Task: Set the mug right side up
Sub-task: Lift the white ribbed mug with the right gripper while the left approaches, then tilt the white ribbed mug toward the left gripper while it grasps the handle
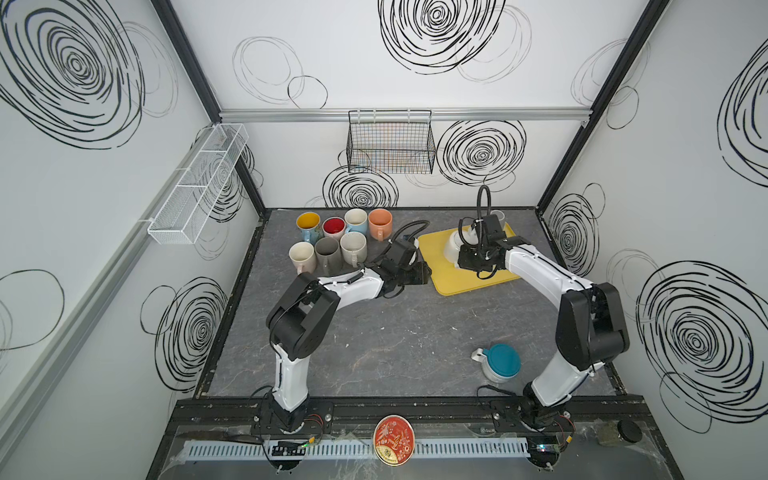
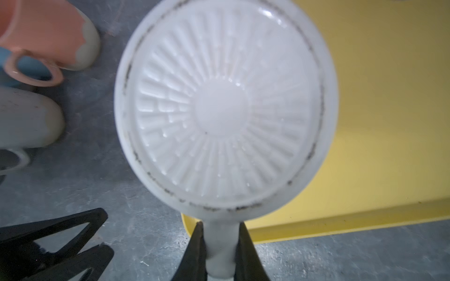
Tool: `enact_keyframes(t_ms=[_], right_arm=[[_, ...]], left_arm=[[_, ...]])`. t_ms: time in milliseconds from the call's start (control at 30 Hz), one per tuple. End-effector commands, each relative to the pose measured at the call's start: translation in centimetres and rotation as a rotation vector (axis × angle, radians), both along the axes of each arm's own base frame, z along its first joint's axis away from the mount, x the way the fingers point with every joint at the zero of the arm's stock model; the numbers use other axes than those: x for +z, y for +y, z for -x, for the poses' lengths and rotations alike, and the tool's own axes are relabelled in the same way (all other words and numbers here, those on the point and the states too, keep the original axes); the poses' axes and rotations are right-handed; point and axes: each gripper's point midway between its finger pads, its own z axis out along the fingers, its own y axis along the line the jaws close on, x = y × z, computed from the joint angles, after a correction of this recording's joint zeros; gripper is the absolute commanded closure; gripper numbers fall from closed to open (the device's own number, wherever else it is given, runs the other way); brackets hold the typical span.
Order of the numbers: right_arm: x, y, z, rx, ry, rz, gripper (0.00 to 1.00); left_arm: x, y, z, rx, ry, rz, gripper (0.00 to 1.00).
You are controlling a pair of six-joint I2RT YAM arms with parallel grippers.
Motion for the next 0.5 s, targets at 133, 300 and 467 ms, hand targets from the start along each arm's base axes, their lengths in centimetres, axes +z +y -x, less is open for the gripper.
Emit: enact_keyframes(t_ms=[133,300,467], right_arm=[[10.0,3.9,-2.3,0.132,-0.325,-0.355,1.0],[13.4,6.0,-1.4,0.253,-0.418,-0.486,1.0],[15.3,8.0,-0.4,0.375,-0.463,-0.579,1.0]], left_arm=[[6.5,1.3,-1.6,0.055,-0.086,0.237,0.45],[9.1,3.5,-2.3,0.101,-0.123,0.272,0.44],[11.5,5.6,-2.8,0.124,-0.126,0.392,0.44]])
